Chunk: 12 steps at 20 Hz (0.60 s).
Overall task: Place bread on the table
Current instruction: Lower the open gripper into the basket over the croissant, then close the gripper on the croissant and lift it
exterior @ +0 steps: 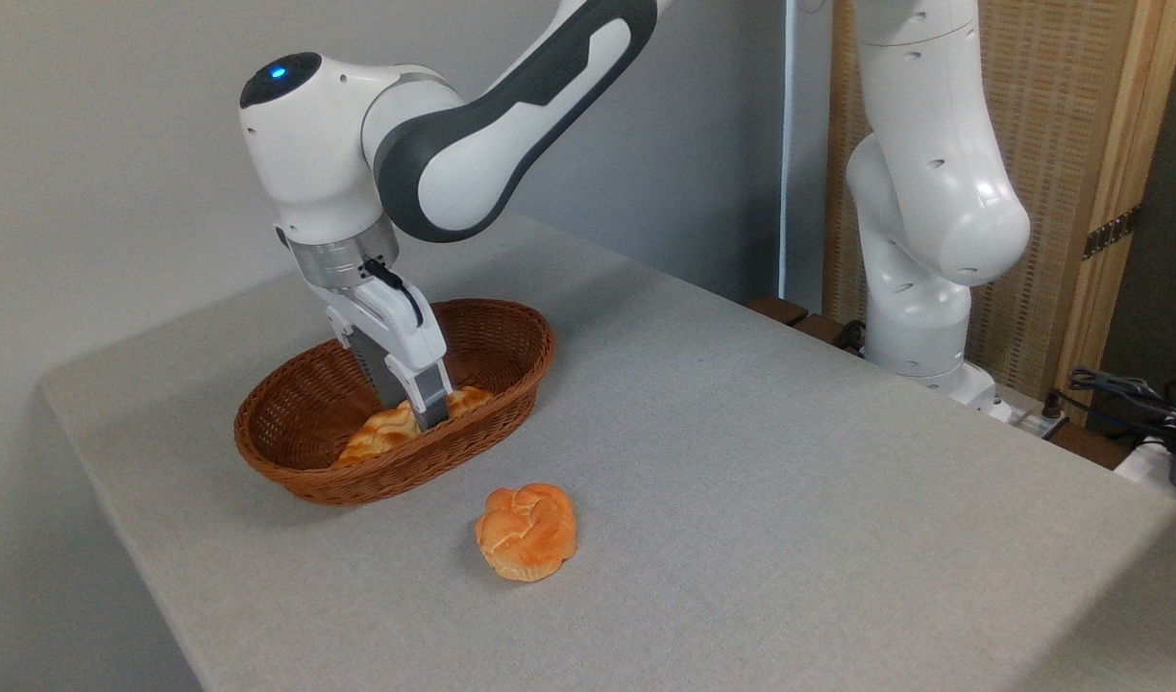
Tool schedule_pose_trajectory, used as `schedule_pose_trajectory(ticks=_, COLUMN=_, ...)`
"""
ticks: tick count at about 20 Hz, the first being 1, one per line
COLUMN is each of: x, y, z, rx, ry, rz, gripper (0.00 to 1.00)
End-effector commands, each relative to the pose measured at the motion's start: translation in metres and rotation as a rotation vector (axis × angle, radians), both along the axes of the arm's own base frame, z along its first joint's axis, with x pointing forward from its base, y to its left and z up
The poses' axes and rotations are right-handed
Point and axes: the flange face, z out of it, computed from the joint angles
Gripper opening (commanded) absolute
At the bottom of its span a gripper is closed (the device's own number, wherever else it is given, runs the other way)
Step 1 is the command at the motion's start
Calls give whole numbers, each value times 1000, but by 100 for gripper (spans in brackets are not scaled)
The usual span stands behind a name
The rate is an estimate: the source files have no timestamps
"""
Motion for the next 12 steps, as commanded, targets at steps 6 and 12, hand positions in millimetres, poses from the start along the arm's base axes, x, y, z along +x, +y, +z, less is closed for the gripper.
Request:
schedule_pose_trajectory(ticks=6, x=-1, y=-7, z=-7, rx=1, ry=6, rz=-10, gripper=35)
schedule_pose_trajectory(ticks=12, x=5, y=1, z=19, rx=-20, ry=-35, rz=11, gripper=37)
